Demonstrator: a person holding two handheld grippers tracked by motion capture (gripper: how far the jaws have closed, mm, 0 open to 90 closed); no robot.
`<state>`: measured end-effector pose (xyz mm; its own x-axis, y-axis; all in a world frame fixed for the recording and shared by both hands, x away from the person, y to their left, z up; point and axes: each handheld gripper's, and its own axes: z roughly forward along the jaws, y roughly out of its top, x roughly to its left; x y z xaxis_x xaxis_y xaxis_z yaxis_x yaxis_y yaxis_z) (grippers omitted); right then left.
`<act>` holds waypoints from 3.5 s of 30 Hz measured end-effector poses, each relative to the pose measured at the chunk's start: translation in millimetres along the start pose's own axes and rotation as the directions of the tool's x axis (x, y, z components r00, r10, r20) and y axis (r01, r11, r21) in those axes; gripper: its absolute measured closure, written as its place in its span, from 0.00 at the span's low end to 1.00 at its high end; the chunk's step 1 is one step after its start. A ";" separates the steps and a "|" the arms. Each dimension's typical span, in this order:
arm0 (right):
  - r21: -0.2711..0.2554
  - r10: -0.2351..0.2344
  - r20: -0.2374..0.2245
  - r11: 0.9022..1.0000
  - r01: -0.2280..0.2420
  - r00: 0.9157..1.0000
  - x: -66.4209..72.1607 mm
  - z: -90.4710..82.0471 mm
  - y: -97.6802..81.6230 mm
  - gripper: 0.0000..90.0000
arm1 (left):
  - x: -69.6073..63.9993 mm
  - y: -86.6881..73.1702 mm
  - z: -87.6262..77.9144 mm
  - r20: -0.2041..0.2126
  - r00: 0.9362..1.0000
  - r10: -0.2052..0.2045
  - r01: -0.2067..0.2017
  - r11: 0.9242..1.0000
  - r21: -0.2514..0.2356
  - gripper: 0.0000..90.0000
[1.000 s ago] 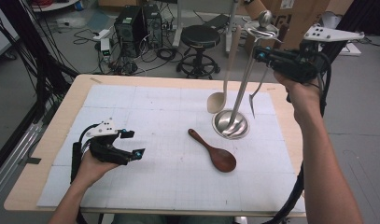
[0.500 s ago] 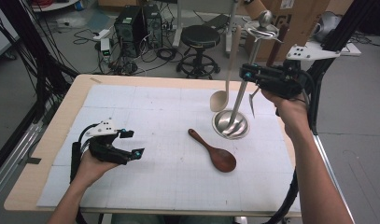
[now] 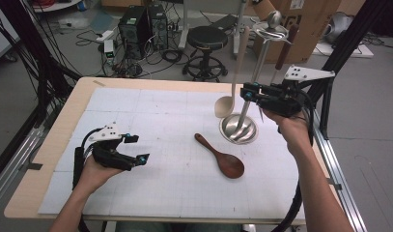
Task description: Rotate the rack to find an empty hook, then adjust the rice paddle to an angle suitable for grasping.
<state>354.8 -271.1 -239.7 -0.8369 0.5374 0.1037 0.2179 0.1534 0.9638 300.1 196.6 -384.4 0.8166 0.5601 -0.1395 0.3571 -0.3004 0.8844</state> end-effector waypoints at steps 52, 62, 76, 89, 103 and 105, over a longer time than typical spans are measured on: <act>0.266 0.096 0.018 0.959 -0.098 0.995 -1.2 53.9 -139.5 1.00 | -3.0 -2.0 2.9 -0.013 1.000 0.012 -0.011 1.000 0.016 0.20; 0.335 0.126 0.014 0.934 -0.123 0.992 -6.0 76.3 -159.2 1.00 | -3.0 -2.2 1.9 -0.013 1.000 0.011 -0.011 1.000 0.012 0.20; 0.399 0.113 0.039 0.909 -0.120 0.993 -12.5 92.2 -172.0 1.00 | -3.7 -2.6 2.8 -0.019 1.000 0.015 -0.014 1.000 0.015 0.20; 0.446 0.124 0.055 0.885 -0.135 0.991 -15.1 103.8 -182.4 1.00 | -3.6 -2.6 2.1 -0.021 1.000 0.013 -0.013 1.000 0.013 0.20; 0.478 0.094 0.014 0.874 -0.090 0.995 -6.4 112.6 -184.0 1.00 | -4.0 -3.4 2.8 -0.016 1.000 0.011 -0.011 1.000 0.013 0.20; 0.482 0.098 0.005 0.872 -0.088 0.995 -3.5 114.3 -183.9 1.00 | -3.6 -3.3 2.5 -0.016 1.000 0.013 -0.013 1.000 0.013 0.20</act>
<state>375.0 -206.4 -445.3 -0.8090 0.5540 0.1967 0.5060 0.4860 0.7126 297.1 193.7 -388.0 0.8138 0.5684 -0.1207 0.3522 -0.3173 0.8805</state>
